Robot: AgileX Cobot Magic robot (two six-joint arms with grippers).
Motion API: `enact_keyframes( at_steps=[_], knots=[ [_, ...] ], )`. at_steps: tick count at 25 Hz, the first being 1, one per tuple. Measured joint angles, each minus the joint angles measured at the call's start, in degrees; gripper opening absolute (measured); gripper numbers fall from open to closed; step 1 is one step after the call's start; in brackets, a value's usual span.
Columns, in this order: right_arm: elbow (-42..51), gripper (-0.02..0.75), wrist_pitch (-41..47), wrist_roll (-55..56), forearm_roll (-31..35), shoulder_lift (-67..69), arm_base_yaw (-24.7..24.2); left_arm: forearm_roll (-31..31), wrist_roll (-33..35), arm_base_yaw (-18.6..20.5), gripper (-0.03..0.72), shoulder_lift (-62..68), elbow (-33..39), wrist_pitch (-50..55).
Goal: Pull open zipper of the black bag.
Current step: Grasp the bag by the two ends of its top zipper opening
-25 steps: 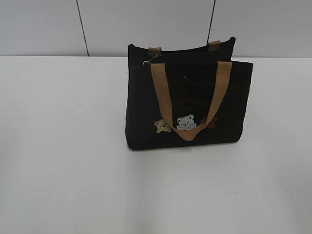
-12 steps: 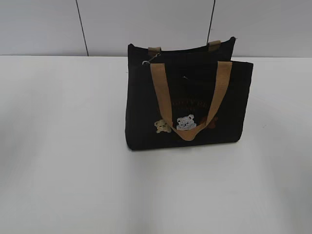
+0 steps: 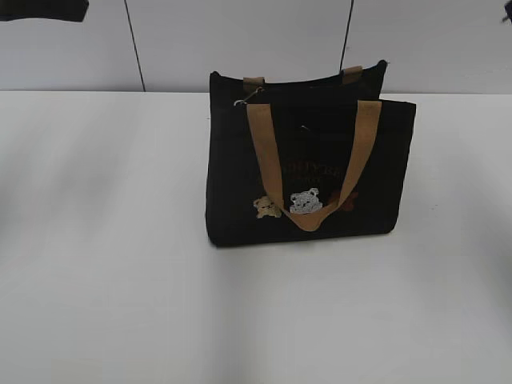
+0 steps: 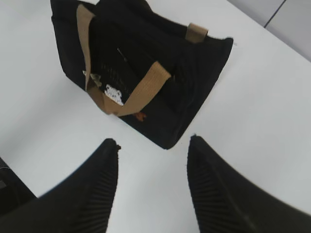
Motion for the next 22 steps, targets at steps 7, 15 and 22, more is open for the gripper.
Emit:
enact_keyframes(
  at_steps=[7, 15, 22],
  knots=[
    [-18.39, 0.358, 6.02, -0.72, 2.41, 16.25, 0.08, -2.15, 9.04, -3.93, 0.336, 16.11, -11.96, 4.0],
    [-27.34, 0.358, 6.31, -4.5, 9.57, 26.4, 0.08, -1.02, 10.83, -10.6, 0.336, 28.88, -22.86, 7.2],
    [-28.04, 0.358, 6.3, -7.52, 10.48, 28.38, 5.15, -0.72, 13.39, -11.94, 0.336, 33.39, -25.75, 9.17]
  ],
)
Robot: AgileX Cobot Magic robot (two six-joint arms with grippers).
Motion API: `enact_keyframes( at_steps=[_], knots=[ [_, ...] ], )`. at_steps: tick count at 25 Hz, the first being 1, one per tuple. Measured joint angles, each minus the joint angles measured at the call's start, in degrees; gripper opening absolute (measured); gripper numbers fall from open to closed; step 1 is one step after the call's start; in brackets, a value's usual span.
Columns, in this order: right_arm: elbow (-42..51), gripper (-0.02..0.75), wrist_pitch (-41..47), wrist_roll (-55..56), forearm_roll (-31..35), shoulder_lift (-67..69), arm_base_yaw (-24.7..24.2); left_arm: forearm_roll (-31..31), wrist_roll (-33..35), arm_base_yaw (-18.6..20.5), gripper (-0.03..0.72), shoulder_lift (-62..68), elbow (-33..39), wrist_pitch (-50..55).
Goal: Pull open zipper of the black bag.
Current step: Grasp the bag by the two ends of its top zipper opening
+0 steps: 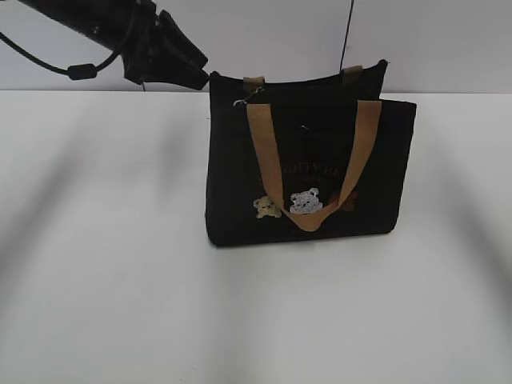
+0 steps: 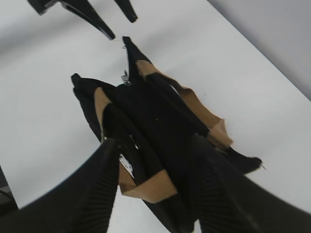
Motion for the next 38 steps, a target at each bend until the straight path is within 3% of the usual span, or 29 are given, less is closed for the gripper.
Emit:
enact_keyframes(
  at_steps=[13, 15, 21, 27, 33, 38],
  knots=[
    [-5.72, 0.358, -8.08, -5.44, 0.18, 9.55, 12.41, -1.45, 3.02, -1.49, 0.321, 2.67, -0.07, -0.53],
    [-8.22, 0.358, -8.38, -6.69, 0.18, 11.97, 13.33, -2.0, 3.09, -1.49, 0.28, 3.07, -0.07, -1.32],
    [-11.91, 0.358, -8.64, -19.0, 0.18, 17.15, 15.59, -3.61, 3.29, -1.49, 0.052, 3.52, -0.07, -1.76],
    [-11.97, 0.351, -7.57, -30.82, 0.24, 19.46, 16.76, -4.2, 2.22, -1.49, 0.052, 3.52, -0.07, -1.65],
    [-11.97, 0.227, -3.94, -32.23, -0.26, 22.55, 16.81, -4.33, -1.63, -1.49, 0.052, 3.52, -0.07, -1.58],
    [-11.97, 0.206, -4.49, -32.3, -0.08, 23.73, 16.81, -4.33, -2.63, -1.49, 0.052, 3.52, -0.07, -1.58]
  ],
)
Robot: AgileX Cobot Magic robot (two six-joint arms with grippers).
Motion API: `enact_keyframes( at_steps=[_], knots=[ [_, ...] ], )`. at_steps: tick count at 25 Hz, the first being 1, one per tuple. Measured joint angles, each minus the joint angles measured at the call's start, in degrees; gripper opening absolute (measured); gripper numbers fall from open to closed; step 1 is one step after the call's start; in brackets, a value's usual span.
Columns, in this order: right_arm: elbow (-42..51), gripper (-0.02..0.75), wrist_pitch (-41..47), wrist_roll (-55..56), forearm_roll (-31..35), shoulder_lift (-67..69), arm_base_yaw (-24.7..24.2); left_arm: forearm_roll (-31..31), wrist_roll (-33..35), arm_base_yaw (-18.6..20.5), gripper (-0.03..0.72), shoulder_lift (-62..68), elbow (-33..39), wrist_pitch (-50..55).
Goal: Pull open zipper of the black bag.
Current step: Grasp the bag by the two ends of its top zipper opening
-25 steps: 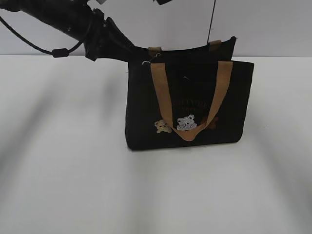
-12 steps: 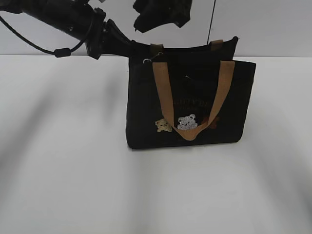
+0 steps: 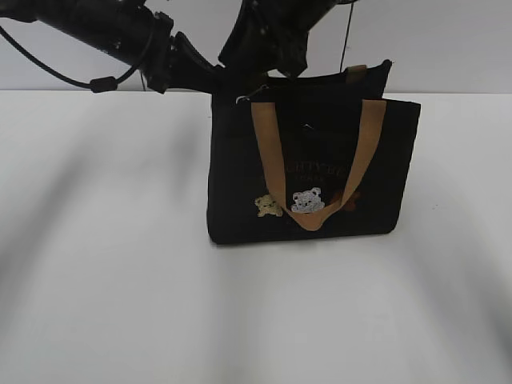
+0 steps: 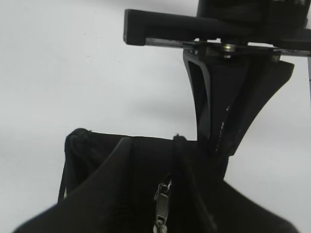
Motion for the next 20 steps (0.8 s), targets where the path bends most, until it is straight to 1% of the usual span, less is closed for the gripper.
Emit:
enact_keyframes(
  at_steps=[9, 13, 16, 20],
  knots=[
    [-0.1, 0.207, -0.84, -0.04, 0.1, 2.35, 0.02, -0.06, -0.01, 0.0, 0.052, 0.0, 0.0, 0.05],
    [-0.1, 0.215, -0.96, 0.36, -3.28, 2.95, 0.09, -0.12, -0.13, 0.0, 0.052, 0.0, 0.0, 0.05],
    [-0.1, 0.255, -1.01, 2.36, -6.25, 2.95, 0.09, -0.12, -0.13, 0.0, 0.052, 0.0, 0.0, 0.05],
    [-0.18, 0.272, -1.19, 3.73, -7.5, 2.95, 0.2, -0.05, -0.15, 0.0, 0.052, 0.0, 0.0, 0.05]
  ],
)
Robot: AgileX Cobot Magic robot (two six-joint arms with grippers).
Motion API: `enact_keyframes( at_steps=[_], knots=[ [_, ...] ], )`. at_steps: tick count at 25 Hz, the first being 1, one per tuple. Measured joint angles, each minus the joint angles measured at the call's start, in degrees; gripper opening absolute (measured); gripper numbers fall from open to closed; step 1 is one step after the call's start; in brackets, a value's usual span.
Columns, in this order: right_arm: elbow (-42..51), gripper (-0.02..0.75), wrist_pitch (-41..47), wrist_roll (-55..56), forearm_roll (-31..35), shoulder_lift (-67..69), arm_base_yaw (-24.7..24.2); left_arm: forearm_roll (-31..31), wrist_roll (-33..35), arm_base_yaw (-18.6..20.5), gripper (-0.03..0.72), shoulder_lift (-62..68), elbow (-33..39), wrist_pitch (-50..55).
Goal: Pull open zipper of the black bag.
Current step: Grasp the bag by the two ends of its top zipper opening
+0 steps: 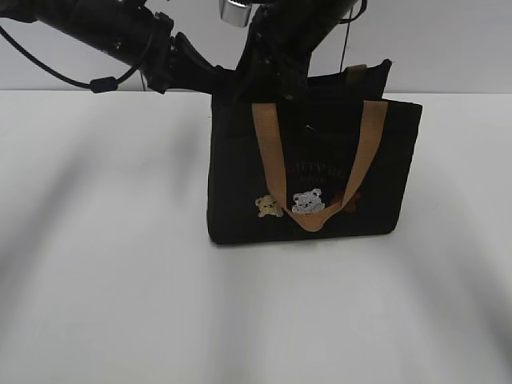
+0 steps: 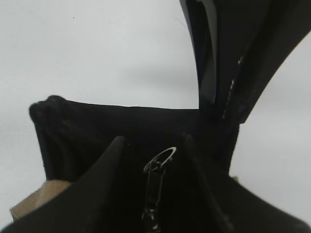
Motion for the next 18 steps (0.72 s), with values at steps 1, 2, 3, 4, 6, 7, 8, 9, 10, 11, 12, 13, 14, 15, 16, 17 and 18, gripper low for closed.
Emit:
enact_keyframes(
  at_steps=[1, 2, 3, 4, 6, 7, 8, 9, 10, 11, 12, 13, 14, 15, 16, 17, 18],
  knots=[
    [0.0, 0.273, 0.0, 0.13, -0.07, 0.0, 0.0, 0.0, -0.05, 0.0, 0.052, 0.0, 0.0, 0.0],
    [0.0, 0.273, 0.0, 0.12, -0.18, 0.0, 0.0, 0.0, -0.04, 0.0, 0.052, 0.0, 0.0, 0.0],
    [0.0, 0.274, 0.0, 0.19, -0.47, 0.0, 0.0, 0.0, -0.11, 0.0, 0.052, 0.0, 0.0, 0.0],
    [0.0, 0.276, -0.05, 0.19, -0.87, 0.0, 0.0, 0.0, -0.23, 0.0, 0.052, 0.0, 0.0, 0.0],
    [-0.06, 0.282, -0.23, 0.28, -1.81, 0.0, 0.09, 0.0, -0.46, 0.0, 0.052, 0.0, 0.0, 0.0],
    [-0.12, 0.283, -0.37, 0.34, -2.3, 0.0, 0.22, 0.0, -0.51, 0.0, 0.052, 0.0, 0.0, 0.0],
    [-0.12, 0.283, -0.49, 0.34, -2.64, 0.0, 0.22, 0.0, -0.51, 0.0, 0.052, 0.0, 0.0, 0.0],
    [-0.12, 0.283, -0.6, 0.34, -2.84, 0.05, 0.28, 0.0, -0.51, 0.0, 0.052, 0.0, 0.0, 0.0],
    [-0.19, 0.283, -0.6, 0.45, -2.97, 0.19, 0.28, 0.0, -0.51, 0.0, 0.052, 0.0, 0.0, 0.0],
    [-0.24, 0.283, -0.6, 0.62, -2.97, 0.43, 0.28, 0.0, -0.57, 0.0, 0.052, 0.0, 0.0, 0.0],
    [-0.43, 0.283, -0.6, 0.98, -2.97, 0.78, 0.28, 0.1, -0.62, 0.0, 0.052, 0.0, 0.0, 0.0],
    [-0.49, 0.283, -0.67, 1.27, -2.97, 1.06, 0.28, 0.19, -0.68, 0.0, 0.052, 0.0, 0.0, 0.0],
    [-0.49, 0.282, -0.73, 1.51, -2.97, 1.28, 0.33, 0.42, -0.67, 0.0, 0.052, 0.0, 0.0, 0.0],
    [-0.49, 0.277, -0.79, 1.67, -2.97, 1.33, 0.39, 0.48, -0.67, 0.0, 0.052, 0.0, 0.0, 0.0],
    [-0.49, 0.262, -0.83, 1.83, -2.97, 1.36, 0.39, 0.48, -0.67, 0.0, 0.052, 0.0, 0.0, 0.0],
    [-0.49, 0.244, -0.83, 1.88, -2.97, 1.36, 0.39, 0.48, -0.67, 0.0, 0.052, 0.0, 0.0, 0.0],
    [-0.49, 0.216, -0.83, 2.07, -3.04, 1.36, 0.39, 0.48, -0.67, 0.0, 0.052, 0.0, 0.0, 0.0]
  ],
)
